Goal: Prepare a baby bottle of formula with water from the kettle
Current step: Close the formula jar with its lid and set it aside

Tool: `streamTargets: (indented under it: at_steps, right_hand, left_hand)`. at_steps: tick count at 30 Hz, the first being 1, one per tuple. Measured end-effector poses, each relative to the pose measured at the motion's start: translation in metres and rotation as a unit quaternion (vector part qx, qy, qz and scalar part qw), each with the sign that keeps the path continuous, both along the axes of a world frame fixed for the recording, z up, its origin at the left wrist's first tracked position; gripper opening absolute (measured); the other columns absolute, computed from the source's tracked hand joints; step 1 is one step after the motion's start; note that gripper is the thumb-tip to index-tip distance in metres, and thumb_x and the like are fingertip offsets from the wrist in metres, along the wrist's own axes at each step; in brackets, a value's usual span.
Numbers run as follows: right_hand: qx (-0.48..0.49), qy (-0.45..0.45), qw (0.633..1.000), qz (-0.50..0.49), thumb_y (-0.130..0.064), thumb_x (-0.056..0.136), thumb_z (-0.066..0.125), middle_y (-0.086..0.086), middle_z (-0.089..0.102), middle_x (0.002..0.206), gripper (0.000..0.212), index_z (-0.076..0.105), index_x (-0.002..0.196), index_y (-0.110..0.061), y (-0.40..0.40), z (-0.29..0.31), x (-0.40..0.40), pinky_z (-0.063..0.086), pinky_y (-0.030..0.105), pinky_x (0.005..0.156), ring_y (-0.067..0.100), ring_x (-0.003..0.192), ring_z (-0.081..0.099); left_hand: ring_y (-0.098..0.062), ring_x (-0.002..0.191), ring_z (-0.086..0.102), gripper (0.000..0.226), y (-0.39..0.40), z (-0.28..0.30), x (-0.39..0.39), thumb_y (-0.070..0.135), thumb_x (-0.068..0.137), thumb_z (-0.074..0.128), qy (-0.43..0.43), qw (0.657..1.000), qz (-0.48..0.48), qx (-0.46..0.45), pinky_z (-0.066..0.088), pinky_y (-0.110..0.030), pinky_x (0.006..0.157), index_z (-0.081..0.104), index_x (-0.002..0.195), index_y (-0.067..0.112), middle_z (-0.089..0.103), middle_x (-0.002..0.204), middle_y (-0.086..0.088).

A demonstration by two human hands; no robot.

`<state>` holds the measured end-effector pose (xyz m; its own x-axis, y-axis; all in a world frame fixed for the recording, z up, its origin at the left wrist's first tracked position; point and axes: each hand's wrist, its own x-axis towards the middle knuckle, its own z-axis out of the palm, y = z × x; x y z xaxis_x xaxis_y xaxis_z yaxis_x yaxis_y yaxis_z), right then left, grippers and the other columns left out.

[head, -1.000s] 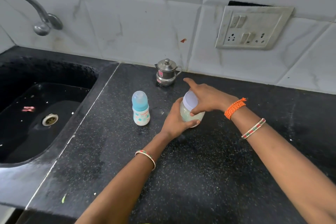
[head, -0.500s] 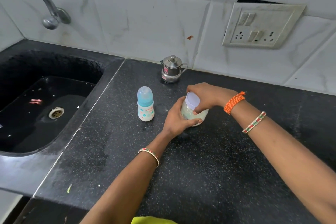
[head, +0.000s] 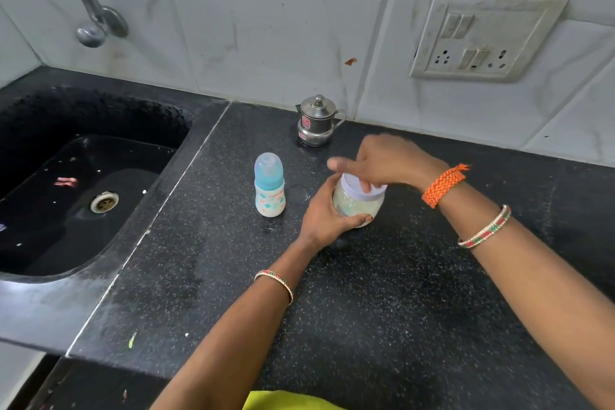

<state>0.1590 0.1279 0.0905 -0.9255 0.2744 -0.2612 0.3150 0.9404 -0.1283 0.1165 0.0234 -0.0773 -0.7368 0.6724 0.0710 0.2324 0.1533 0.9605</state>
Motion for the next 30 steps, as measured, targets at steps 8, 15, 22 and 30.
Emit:
streamTargets:
  at_steps: [8,15,22,30]
  right_hand:
    - [-0.005,0.001,0.998,-0.059,-0.056,0.087,0.054,0.017,0.058,0.118,0.068,0.04,0.132,-0.008,0.009,-0.007,0.0,0.05,0.031,0.056,0.026,0.079,0.064]
    - [0.087,-0.084,0.986,0.113,-0.044,0.076,0.069,0.004,0.045,0.126,0.074,0.032,0.139,-0.039,0.013,-0.016,0.009,0.044,0.038,0.081,0.028,0.113,0.048]
    - [0.125,-0.027,0.984,0.126,-0.057,0.06,0.07,0.006,0.05,0.097,0.07,0.05,0.116,-0.02,0.01,-0.025,0.006,0.033,0.027,0.05,0.025,0.08,0.05]
    - [0.153,0.09,0.949,0.262,-0.068,0.071,0.049,0.001,0.05,0.087,0.064,0.048,0.11,-0.018,0.011,-0.058,0.044,0.028,0.029,0.054,0.021,0.057,0.044]
  left_hand:
    - [0.001,0.116,0.05,0.088,0.0,-0.002,0.0,0.047,0.056,0.084,0.01,1.0,0.001,0.007,0.044,-0.026,0.098,0.036,0.13,0.042,0.053,0.129,0.017]
    - [0.013,0.112,0.049,0.088,-0.001,-0.001,0.001,0.044,0.054,0.085,-0.007,1.0,0.012,0.007,0.041,-0.014,0.092,0.037,0.128,0.045,0.054,0.122,0.023]
    - [0.028,0.098,0.043,0.088,-0.006,0.002,0.011,0.044,0.054,0.079,0.038,0.997,-0.036,-0.049,0.038,-0.012,0.074,0.026,0.123,0.058,0.046,0.108,0.048]
    - [0.0,0.114,0.051,0.094,-0.034,0.022,-0.005,0.035,0.059,0.084,-0.016,0.967,-0.218,-0.128,0.046,-0.025,0.096,0.022,0.13,0.041,0.05,0.124,0.016]
